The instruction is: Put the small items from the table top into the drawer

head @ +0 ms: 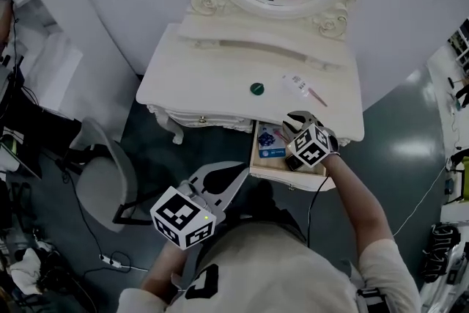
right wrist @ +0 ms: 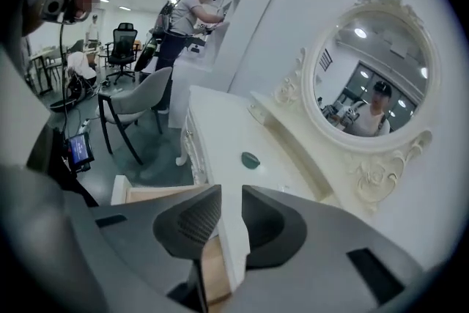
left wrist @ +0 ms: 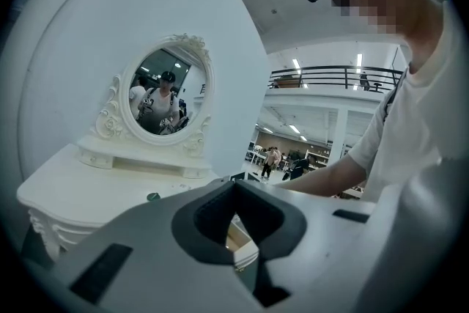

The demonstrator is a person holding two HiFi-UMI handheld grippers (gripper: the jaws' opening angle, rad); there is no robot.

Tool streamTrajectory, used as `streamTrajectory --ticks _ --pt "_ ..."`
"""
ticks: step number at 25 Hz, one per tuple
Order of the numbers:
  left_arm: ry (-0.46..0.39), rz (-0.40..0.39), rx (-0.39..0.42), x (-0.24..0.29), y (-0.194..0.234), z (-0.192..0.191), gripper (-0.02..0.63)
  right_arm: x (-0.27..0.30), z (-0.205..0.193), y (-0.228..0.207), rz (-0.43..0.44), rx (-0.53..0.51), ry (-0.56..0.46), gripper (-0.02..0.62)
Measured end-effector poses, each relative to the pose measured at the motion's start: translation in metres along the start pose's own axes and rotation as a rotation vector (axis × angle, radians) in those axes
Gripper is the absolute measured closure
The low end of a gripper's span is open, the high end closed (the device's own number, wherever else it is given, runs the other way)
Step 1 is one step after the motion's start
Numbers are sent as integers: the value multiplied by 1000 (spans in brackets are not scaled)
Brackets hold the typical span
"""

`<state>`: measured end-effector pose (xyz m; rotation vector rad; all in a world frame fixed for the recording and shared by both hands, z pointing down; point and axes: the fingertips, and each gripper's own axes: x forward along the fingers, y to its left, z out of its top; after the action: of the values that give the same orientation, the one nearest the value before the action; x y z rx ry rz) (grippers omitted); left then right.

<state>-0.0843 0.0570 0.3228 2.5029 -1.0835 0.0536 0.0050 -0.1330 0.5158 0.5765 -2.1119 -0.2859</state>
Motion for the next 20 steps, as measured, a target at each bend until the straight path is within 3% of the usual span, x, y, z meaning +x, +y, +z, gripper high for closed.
streamTrajectory --ticks 8,20 --pt "-8 95 -32 28 20 9 549 38 29 -32 99 -179 -47 497" --pt "46 245 -124 88 45 4 549 110 51 -59 353 -455 -118 495"
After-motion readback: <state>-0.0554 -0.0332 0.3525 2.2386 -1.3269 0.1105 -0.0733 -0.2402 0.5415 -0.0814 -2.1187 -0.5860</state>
